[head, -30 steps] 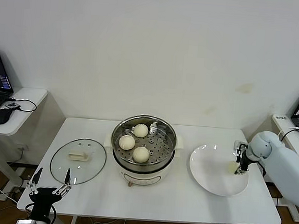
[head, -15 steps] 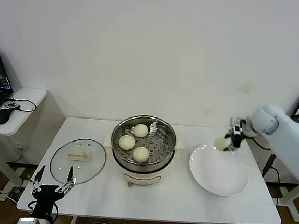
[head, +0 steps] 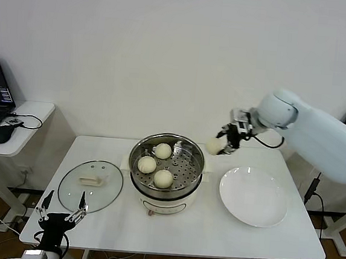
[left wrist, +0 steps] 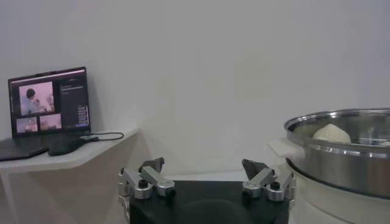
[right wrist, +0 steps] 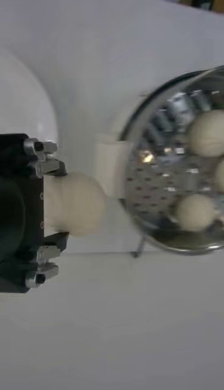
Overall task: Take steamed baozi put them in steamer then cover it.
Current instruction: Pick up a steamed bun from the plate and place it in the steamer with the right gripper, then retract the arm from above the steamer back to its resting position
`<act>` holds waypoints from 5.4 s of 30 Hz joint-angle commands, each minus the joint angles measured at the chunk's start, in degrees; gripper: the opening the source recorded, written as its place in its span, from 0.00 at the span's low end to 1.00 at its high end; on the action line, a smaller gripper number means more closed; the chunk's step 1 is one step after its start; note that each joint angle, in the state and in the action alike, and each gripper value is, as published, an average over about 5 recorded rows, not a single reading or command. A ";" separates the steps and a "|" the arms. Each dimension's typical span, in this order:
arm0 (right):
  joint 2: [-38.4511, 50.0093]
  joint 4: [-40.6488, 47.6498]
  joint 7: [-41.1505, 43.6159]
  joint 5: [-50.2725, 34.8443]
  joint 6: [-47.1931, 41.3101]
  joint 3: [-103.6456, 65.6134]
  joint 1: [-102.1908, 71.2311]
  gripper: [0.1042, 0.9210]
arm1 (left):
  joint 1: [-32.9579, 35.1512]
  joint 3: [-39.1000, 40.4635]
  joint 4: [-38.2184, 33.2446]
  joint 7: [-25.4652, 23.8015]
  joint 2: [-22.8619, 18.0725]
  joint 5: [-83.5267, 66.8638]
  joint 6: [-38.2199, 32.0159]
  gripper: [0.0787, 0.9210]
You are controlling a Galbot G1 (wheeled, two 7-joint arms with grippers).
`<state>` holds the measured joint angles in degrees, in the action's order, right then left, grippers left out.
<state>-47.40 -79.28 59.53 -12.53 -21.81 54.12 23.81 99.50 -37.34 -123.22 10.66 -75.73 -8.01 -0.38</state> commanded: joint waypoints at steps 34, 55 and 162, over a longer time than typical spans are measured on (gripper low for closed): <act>-18.71 13.16 -5.71 3.46 -3.76 7.98 -4.03 0.60 | -0.57 -0.61 0.88 -0.03 0.09 -0.70 -0.18 0.88; -16.94 7.90 -7.32 -1.33 -16.62 8.00 -4.25 0.59 | -0.49 -0.47 0.38 -0.01 -0.19 -0.62 -0.10 0.88; -37.39 -33.02 -49.65 3.78 31.92 -114.62 -117.04 0.88 | -45.49 19.01 56.78 1.99 18.07 69.84 -6.73 0.88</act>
<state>-84.18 -112.46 9.81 -8.89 9.86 -59.77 -92.46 60.29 -20.21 -71.69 12.95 -58.03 61.08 -7.15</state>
